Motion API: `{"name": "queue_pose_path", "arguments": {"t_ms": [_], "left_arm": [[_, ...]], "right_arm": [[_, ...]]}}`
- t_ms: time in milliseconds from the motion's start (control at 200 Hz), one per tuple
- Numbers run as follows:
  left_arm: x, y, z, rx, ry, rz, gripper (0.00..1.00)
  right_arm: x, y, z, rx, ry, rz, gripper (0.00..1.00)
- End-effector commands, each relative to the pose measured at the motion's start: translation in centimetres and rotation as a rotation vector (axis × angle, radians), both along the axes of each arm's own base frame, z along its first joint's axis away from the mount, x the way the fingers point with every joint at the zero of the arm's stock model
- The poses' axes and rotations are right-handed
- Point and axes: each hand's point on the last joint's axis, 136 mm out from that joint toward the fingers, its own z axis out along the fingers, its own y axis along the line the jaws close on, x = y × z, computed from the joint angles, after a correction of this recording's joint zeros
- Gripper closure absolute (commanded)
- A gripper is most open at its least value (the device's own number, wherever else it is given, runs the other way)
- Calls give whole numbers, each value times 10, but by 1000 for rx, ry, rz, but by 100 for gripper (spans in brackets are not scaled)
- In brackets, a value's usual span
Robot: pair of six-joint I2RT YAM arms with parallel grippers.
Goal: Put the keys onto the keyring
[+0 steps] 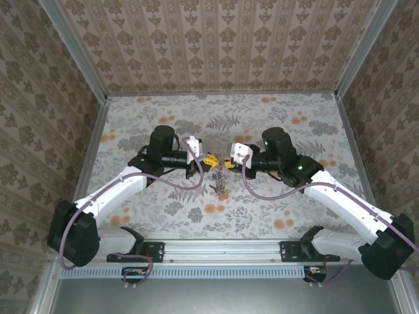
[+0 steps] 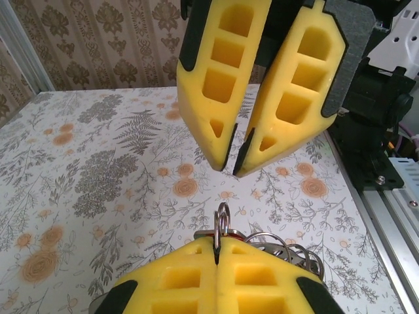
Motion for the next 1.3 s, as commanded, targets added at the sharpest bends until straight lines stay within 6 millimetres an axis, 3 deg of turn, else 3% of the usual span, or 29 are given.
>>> {"name": "queue_pose_path", "arguments": {"t_ms": [0,130,235,470,605,790,975,1100,1295], "left_arm": [[-6,-2,34,-79,-104,-54,100],[-7,-2,35,-82,-109,-57,100],[-7,-2,35,-81,-109,-56,100],[-6,-3,37,-87,-121,-50,100],[-7,-4,38,-92,-124,-50,100],[-5,-9,40,-113,-133,-36,100],[-8,-15,36,-115,-124,-44,100],[-7,-16,33,-113,-116,-35,100],[-8,-16,32,-112,-106,-37,100]], "right_arm": [[-3,5,1,-7,13,30,80],[3,5,-3,-18,22,2,75],[2,6,-6,-23,40,14,84],[0,11,-13,-22,86,26,86],[2,13,-18,-29,110,20,100],[2,17,-27,-37,141,27,100],[-6,24,-16,33,124,64,90],[-7,17,-7,66,78,41,77],[-15,4,-6,78,50,18,74]]}}
